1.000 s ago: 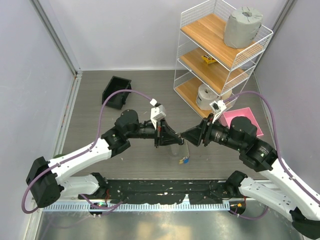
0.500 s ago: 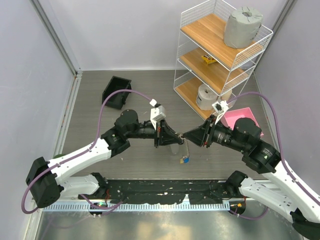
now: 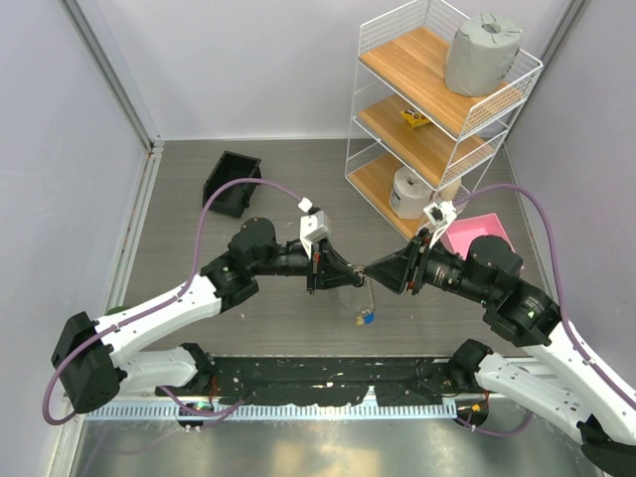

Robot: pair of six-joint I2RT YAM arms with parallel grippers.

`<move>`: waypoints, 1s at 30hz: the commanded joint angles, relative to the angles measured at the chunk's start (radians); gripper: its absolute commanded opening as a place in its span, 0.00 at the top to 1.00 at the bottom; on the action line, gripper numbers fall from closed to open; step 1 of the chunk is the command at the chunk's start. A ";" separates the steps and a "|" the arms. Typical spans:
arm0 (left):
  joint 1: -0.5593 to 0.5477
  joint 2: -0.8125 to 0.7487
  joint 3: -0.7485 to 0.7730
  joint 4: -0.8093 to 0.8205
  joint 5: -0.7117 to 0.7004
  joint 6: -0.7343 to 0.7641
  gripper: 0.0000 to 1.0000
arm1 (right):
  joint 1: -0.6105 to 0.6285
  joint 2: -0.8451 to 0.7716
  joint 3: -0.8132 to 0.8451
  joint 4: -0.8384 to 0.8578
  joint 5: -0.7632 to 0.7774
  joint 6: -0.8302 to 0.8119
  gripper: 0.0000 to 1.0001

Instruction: Remove the keys from the keyring

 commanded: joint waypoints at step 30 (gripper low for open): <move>-0.022 -0.009 0.021 0.053 0.007 0.017 1.00 | 0.006 0.004 0.028 0.030 -0.036 0.009 0.78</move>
